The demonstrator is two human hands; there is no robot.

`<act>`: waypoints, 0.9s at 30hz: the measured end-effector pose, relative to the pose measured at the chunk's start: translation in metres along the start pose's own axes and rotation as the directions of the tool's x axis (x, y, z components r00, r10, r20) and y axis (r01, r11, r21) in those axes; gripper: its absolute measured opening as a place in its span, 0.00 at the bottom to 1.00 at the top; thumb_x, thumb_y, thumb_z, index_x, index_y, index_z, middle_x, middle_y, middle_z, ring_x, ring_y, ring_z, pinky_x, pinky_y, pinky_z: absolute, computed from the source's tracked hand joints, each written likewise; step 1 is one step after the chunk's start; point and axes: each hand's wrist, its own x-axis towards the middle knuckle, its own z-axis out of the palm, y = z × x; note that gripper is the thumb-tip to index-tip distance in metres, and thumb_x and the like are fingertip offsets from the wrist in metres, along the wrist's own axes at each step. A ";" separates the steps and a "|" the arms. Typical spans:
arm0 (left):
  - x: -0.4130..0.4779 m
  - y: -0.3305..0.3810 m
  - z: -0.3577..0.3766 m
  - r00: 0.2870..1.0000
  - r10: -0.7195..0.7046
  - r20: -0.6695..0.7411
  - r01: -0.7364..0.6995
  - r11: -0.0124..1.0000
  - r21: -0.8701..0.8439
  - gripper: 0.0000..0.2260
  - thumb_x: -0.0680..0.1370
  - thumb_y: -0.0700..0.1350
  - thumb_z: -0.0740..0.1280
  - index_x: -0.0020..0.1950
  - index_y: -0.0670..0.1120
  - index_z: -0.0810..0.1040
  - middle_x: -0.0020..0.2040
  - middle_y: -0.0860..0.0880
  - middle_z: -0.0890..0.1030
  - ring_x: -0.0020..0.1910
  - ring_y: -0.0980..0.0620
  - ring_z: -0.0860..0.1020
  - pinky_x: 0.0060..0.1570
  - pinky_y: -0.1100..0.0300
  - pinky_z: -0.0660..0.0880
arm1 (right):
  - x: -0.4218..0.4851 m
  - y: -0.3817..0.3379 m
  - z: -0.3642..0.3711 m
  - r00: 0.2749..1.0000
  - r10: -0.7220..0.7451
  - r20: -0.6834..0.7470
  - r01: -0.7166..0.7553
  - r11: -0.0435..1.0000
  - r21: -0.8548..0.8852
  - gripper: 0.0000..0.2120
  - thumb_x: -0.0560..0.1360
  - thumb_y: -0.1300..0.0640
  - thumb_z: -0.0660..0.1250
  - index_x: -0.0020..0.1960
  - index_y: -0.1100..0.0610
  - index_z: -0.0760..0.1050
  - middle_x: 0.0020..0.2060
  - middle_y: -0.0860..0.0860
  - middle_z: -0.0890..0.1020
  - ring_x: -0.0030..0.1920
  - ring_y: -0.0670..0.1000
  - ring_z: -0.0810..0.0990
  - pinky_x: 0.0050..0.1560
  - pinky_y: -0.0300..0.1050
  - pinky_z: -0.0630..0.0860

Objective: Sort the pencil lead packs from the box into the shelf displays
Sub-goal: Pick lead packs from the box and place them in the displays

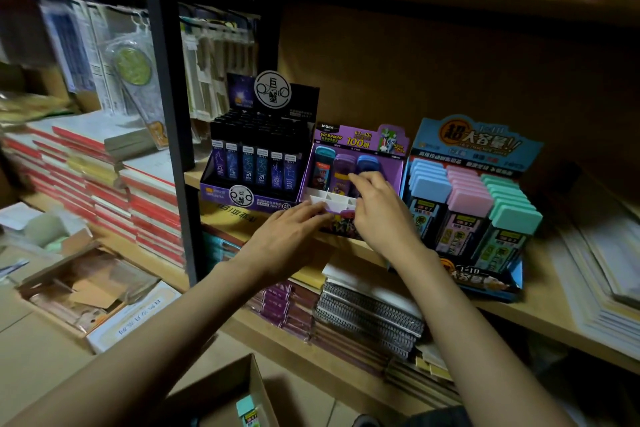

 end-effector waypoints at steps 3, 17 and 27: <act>0.002 -0.001 -0.001 1.000 -0.018 -0.013 0.018 1.000 0.002 0.32 0.78 0.45 0.64 0.78 0.51 0.51 0.78 0.51 0.55 0.76 0.52 0.54 0.72 0.56 0.54 | 0.000 -0.001 0.002 0.998 -0.046 -0.048 0.045 0.999 -0.031 0.23 0.77 0.63 0.58 0.72 0.55 0.64 0.64 0.52 0.70 0.63 0.54 0.68 0.60 0.52 0.72; 0.001 0.001 0.007 0.994 -0.037 -0.103 0.038 0.999 0.004 0.31 0.77 0.42 0.65 0.77 0.49 0.56 0.75 0.50 0.61 0.73 0.50 0.60 0.69 0.56 0.61 | 0.011 -0.002 0.018 0.996 -0.052 -0.073 0.050 0.998 -0.024 0.24 0.77 0.60 0.59 0.73 0.55 0.62 0.64 0.53 0.67 0.63 0.55 0.66 0.59 0.52 0.71; -0.035 0.010 -0.027 0.977 -0.109 -0.183 0.079 0.983 -0.164 0.18 0.78 0.42 0.64 0.67 0.46 0.71 0.64 0.50 0.73 0.57 0.50 0.76 0.55 0.53 0.75 | -0.019 -0.011 -0.015 0.984 -0.173 -0.036 0.177 0.963 0.205 0.14 0.80 0.57 0.58 0.64 0.57 0.73 0.59 0.51 0.74 0.61 0.51 0.69 0.58 0.42 0.65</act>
